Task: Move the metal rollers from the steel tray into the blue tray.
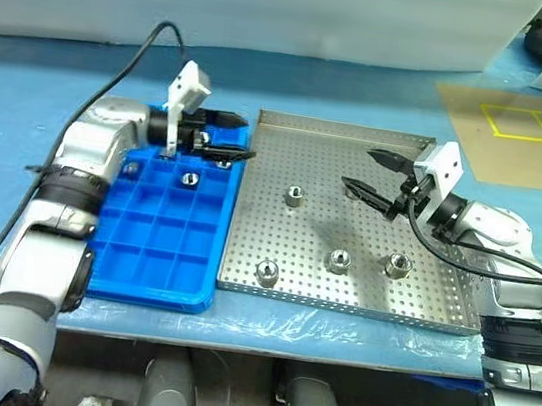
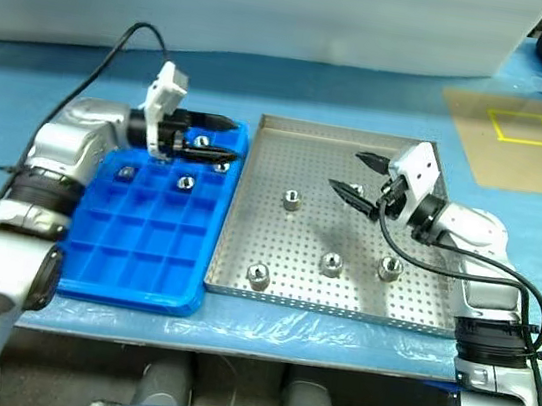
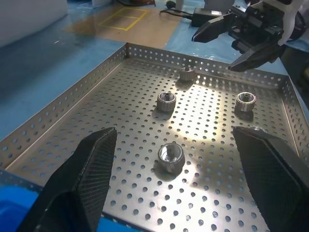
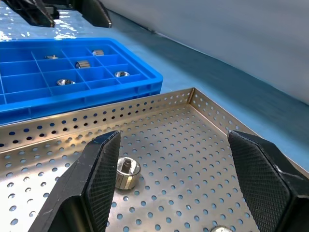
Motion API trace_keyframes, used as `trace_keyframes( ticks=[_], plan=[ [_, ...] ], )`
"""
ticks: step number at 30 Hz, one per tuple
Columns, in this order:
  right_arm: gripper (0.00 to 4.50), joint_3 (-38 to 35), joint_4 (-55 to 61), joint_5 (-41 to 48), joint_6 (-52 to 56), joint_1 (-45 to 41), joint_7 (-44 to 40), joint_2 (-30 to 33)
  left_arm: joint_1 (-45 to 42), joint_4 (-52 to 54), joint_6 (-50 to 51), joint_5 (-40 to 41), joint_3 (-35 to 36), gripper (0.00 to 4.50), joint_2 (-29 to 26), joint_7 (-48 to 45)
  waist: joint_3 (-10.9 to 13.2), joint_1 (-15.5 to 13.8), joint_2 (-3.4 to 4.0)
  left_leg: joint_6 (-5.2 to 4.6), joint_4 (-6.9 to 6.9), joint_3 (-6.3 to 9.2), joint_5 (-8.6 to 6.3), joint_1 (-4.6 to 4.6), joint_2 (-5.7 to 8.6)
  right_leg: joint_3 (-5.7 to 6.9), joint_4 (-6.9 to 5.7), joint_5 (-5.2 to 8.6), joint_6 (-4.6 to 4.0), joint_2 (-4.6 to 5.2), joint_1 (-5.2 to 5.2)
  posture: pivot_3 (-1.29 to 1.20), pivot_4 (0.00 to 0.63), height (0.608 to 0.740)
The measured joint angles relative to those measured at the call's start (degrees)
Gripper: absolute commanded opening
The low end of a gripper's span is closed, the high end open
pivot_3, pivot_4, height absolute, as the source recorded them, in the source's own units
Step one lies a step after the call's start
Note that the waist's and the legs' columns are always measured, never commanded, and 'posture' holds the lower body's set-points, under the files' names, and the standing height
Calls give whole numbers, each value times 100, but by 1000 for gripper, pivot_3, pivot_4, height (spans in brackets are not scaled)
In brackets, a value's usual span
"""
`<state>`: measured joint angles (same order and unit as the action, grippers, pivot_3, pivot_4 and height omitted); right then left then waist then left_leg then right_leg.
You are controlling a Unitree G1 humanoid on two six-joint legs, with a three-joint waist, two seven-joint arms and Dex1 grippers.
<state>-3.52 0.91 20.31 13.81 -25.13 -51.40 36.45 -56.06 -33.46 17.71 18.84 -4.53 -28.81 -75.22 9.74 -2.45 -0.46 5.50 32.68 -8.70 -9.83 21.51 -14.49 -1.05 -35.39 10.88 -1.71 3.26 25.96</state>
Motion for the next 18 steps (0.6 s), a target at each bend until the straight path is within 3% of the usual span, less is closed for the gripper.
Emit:
trace_keyframes(
  ticks=[8,18],
  plan=[
    [3640,-243,586,4,142,707,377,46,-1308,-2778,-1279,-989,-462,4076,885,-474,0,96,0,-16,-2,-1,-9,5,16,-28,56,-29,45,-4,-16,-344,150,740],
    [3640,-498,1211,6,319,1325,740,92,-1656,-4057,-1947,-1966,-686,4076,1773,-358,4,171,-7,-56,10,-7,-32,-31,48,-48,93,-35,59,18,-79,-445,150,740]
  ],
)
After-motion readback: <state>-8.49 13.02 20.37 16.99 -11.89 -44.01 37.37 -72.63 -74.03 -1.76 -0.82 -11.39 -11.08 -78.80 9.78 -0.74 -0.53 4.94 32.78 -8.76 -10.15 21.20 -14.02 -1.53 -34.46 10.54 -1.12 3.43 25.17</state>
